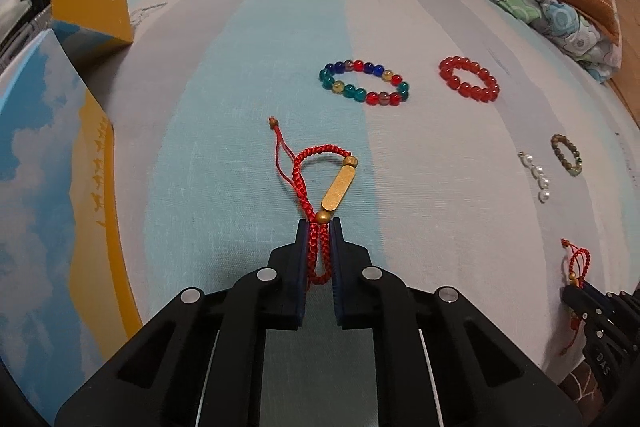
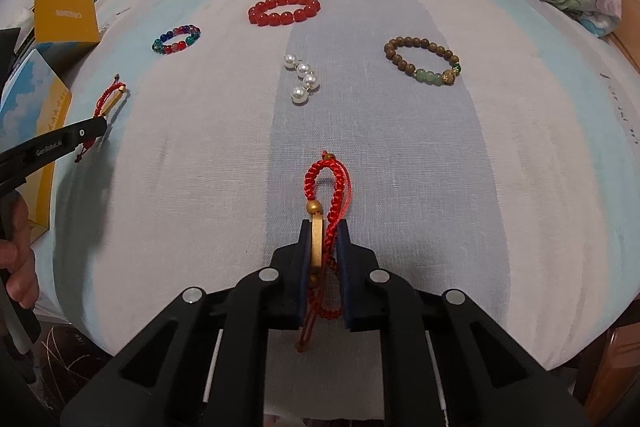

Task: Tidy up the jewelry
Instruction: 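Carry both red cord bracelets in the left and right tools into the box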

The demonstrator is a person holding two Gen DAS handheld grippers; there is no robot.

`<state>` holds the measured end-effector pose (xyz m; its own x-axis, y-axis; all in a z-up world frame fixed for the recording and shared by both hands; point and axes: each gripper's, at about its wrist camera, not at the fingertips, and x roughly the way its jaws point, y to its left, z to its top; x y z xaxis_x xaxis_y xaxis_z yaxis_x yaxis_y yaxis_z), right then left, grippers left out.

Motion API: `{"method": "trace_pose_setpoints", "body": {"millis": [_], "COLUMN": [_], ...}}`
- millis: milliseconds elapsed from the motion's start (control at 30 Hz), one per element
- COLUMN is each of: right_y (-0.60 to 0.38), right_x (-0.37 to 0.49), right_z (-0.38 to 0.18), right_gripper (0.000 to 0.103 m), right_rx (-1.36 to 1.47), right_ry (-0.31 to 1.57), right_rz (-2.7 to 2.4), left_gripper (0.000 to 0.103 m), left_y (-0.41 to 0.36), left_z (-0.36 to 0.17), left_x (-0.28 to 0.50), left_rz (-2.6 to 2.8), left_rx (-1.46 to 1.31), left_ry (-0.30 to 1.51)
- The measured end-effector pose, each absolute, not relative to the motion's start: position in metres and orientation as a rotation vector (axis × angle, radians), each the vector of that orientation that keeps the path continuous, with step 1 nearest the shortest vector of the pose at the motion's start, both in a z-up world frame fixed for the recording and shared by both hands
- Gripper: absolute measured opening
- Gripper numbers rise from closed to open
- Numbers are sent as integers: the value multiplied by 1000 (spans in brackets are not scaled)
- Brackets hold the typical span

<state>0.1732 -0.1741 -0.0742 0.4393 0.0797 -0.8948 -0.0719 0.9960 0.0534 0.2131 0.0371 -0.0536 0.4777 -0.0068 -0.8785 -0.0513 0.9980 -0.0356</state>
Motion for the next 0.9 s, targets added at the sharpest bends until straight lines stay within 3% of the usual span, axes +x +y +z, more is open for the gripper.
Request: {"method": "trace_pose_setpoints", "body": {"millis": [900], "right_y": [-164], "right_x": [134], "right_z": [2], "right_gripper": [11], "right_rx": [-3], "right_ry": [986], "right_rz": [89], "left_gripper": [9], "left_y": [30], "left_z": [16], "left_x": [150], "left_rz": [17], "left_rx": [-48], "left_ry": [979]}}
